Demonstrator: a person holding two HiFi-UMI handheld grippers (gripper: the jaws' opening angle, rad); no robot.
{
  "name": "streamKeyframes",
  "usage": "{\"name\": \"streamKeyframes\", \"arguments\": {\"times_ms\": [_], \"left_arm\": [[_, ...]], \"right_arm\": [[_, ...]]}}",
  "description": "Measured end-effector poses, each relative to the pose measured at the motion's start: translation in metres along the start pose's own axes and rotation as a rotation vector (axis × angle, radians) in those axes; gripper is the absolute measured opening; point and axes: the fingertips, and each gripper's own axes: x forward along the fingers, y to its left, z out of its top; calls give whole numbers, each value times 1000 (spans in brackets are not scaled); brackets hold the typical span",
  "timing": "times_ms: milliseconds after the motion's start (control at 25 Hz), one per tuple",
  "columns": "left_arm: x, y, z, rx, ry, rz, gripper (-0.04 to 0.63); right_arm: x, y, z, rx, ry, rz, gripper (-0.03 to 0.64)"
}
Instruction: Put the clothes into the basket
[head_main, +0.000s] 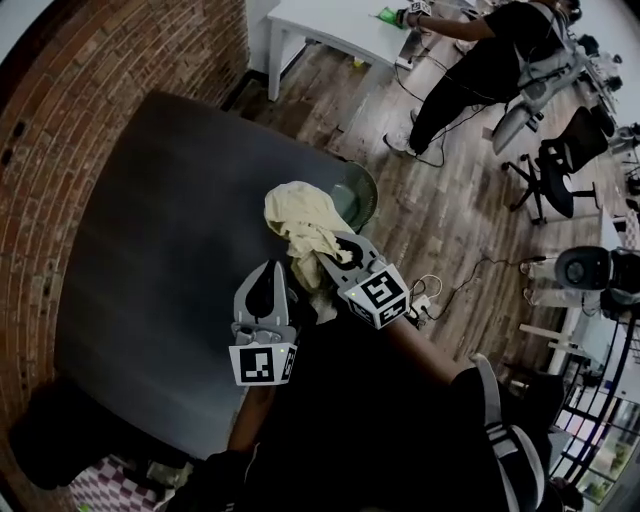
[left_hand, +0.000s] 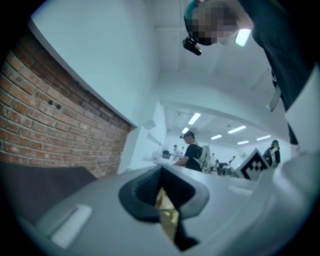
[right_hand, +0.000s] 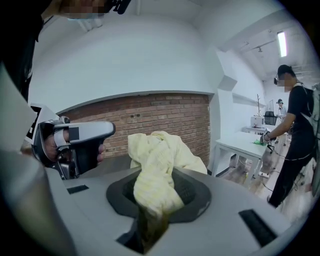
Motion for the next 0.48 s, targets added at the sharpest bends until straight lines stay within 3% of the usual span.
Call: {"name": "streamKeyframes", "arguments": {"times_ms": [160, 480], "left_arm": [[11, -46, 12, 23, 19, -28, 5], [47, -92, 1, 32, 39, -131, 5]], "right_arm": [[-45, -26, 9, 28, -34, -29, 89], [-83, -71, 3, 72, -86, -119, 89]]}}
